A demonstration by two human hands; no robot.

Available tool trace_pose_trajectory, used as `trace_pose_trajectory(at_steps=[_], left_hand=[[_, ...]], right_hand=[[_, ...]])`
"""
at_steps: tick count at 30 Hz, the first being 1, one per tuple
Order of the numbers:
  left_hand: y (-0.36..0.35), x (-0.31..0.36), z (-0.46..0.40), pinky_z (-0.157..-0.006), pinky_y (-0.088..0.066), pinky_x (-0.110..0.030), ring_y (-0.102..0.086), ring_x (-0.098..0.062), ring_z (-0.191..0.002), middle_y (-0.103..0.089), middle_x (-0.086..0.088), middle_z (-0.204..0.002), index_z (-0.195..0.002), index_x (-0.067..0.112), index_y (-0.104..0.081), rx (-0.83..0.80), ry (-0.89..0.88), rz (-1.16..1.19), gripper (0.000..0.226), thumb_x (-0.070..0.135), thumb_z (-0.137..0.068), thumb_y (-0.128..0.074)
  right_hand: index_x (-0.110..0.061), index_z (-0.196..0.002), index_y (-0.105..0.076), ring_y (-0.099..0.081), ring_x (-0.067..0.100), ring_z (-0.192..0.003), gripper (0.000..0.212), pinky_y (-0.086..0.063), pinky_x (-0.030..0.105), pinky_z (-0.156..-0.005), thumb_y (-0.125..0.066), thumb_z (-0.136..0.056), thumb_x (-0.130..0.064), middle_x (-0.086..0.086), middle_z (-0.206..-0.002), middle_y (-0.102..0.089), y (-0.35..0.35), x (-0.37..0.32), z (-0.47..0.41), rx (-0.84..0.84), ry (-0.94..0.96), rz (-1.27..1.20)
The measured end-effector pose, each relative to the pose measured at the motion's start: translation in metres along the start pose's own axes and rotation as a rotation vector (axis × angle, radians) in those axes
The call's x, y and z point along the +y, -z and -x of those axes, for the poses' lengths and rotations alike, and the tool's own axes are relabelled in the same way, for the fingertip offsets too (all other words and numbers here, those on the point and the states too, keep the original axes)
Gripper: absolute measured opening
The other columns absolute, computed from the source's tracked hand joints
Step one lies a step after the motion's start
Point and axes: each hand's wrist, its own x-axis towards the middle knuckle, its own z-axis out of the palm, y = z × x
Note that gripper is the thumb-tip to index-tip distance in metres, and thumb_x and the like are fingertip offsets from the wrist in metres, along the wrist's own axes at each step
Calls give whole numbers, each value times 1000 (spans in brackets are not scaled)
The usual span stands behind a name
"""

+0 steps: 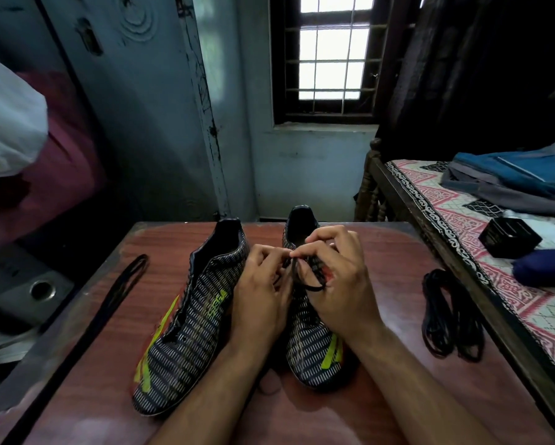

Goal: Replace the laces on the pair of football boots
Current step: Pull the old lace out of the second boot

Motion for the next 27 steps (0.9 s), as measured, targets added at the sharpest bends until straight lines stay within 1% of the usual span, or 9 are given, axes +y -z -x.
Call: trace_pose_trajectory(at_steps=[3, 7, 9, 14, 17, 20, 22, 24, 27], left_hand=[[0, 1, 0, -71, -56, -39, -57, -3, -86, -49, 11, -107, -111, 27, -62, -11, 22, -31, 22, 42, -99, -51], [-1, 6, 1, -65, -58, -47, -58, -12, -84, -42, 11, -108, -111, 29, -51, 29, 64, 29, 6, 24, -107, -49], [2, 9, 2, -63, -58, -48, -57, -11, -83, -41, 11, -109, -111, 30, -48, 42, 39, 38, 5, 26, -109, -47], [5, 11, 3, -65, -59, -44, -62, -10, -86, -44, 10, -112, -118, 33, -51, -21, -35, 11, 12, 36, -106, -50], [6, 12, 3, -68, -57, -32, -61, -3, -90, -45, 14, -113, -124, 33, -54, -28, -17, 2, 20, 31, -104, -57], [3, 7, 2, -68, -54, -22, -60, -1, -89, -48, 14, -115, -127, 32, -56, -39, 32, -34, 35, 18, -97, -68], [2, 5, 2, -66, -56, -29, -59, -2, -84, -48, 12, -115, -124, 28, -61, -49, 34, -98, 28, 24, -96, -66], [3, 5, 2, -64, -56, -33, -57, 1, -80, -48, 10, -113, -121, 23, -63, -56, 10, -111, 26, 33, -97, -56], [3, 5, 2, -64, -55, -39, -57, -4, -80, -48, 9, -111, -114, 26, -59, -41, -17, -96, 22, 37, -99, -47]], right_hand=[[-17, -101, -76, -52, 22, -110, 14, -49, 43, -91, -72, -88, -22, 0, -111, -57, 3, 0, -2, 2, -15, -2], [-23, -118, -70, -48, 22, -118, 39, -47, 47, -99, -75, -80, -29, 0, -124, -54, 6, 11, -2, -72, -81, 57], [-29, -114, -70, -46, 22, -122, 36, -47, 51, -100, -78, -80, -33, 0, -129, -52, 5, 17, -1, -118, -117, 97], [-27, -104, -74, -44, 24, -133, 22, -48, 52, -102, -69, -86, -41, 2, -136, -56, -1, 16, 1, -150, -157, 135], [-23, -100, -75, -45, 25, -131, 19, -48, 53, -102, -69, -86, -34, 3, -135, -58, -1, 16, 1, -138, -131, 140], [-20, -99, -76, -48, 23, -123, 11, -47, 45, -101, -75, -88, -21, 3, -129, -59, 1, 11, 1, -67, -92, 60], [-17, -99, -76, -49, 20, -121, 10, -45, 33, -100, -74, -89, -18, 2, -125, -59, 5, 5, -1, -21, -58, 20], [-17, -99, -76, -49, 18, -120, 14, -43, 27, -99, -68, -90, -24, 0, -123, -59, 7, 2, -2, 4, -33, 9], [-21, -99, -76, -50, 19, -119, 16, -46, 33, -99, -68, -88, -30, -3, -122, -59, 7, 2, -4, 13, -53, -21]])
